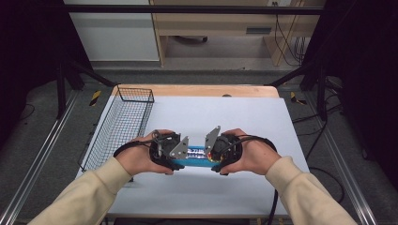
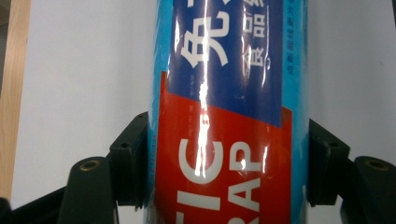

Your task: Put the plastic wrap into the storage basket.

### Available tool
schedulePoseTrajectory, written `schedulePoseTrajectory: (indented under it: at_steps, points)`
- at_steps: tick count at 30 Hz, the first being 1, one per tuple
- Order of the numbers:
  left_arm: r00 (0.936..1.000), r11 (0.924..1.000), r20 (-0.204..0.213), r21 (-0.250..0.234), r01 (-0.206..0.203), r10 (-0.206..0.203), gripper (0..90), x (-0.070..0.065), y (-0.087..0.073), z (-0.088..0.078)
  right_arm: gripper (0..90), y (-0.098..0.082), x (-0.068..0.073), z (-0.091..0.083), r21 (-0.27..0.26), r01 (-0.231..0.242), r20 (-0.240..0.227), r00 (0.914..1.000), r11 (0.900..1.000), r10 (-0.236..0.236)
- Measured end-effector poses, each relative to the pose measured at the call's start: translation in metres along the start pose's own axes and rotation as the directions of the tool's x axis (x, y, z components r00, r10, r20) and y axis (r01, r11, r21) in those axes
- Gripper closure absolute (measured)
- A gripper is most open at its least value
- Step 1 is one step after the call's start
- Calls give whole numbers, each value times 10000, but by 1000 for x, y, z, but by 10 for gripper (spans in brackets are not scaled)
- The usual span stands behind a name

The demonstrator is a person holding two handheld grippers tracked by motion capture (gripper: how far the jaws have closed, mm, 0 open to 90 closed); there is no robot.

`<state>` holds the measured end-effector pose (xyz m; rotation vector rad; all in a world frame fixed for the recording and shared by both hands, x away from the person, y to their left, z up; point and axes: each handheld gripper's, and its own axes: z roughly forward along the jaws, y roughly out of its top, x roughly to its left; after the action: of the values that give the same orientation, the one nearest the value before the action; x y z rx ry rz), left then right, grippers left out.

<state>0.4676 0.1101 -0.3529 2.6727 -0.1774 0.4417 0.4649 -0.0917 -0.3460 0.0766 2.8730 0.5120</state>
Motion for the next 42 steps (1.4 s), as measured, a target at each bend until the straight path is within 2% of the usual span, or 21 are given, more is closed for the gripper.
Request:
schedulePoseTrajectory:
  at_steps: [7,10,17,29,32,33,34,37,38,39,40,41,42]
  points:
    - [9997,9999,-210,-65,77,-79,316,-5,-2,-3,324,3,1,-1,22,136,-42,9999,9999,-136]
    - [9988,10000,-488,-28,46,-47,318,-11,-2,-4,323,3,2,-1,61,335,-57,9994,9994,-335]
    - [9975,9998,-685,-63,168,-172,319,-16,-5,-6,322,7,2,0,113,661,27,9978,9978,-661]
    - [9966,9998,-801,-95,158,-166,320,-20,-7,-6,318,11,5,1,235,849,60,9964,9961,-851]
    - [9969,9998,-770,-89,163,-169,320,-21,-6,-5,286,10,7,2,301,1014,74,9948,9944,-1016]
    - [9971,9997,-724,-84,213,-218,320,-21,-5,-3,167,10,8,4,261,975,6,9952,9949,-975]
    - [9971,9998,-740,-94,184,-191,320,-21,-5,-3,122,10,8,5,321,980,-30,9952,9947,-980]
    - [9974,9996,-672,-81,271,-276,320,-21,-5,-2,59,8,10,3,405,1047,133,9944,9937,-1053]
    - [9973,9997,-703,-46,225,-228,320,-21,-6,-1,52,6,10,1,377,1035,190,9944,9939,-1042]
    - [9974,9997,-677,-38,259,-261,320,-21,-6,-1,66,3,10,-1,363,1003,449,9938,9943,-1019]
    - [9974,9997,-677,-38,259,-261,320,-21,-6,-1,66,3,10,-1,363,1003,449,9938,9943,-1019]
    - [9973,9996,-666,-4,295,-295,321,-20,-9,1,63,-4,11,-9,195,1028,876,9907,9945,-1041]
    - [9973,9992,-618,11,402,-400,320,-21,-10,1,60,-8,11,-14,100,962,927,9910,9953,-967]
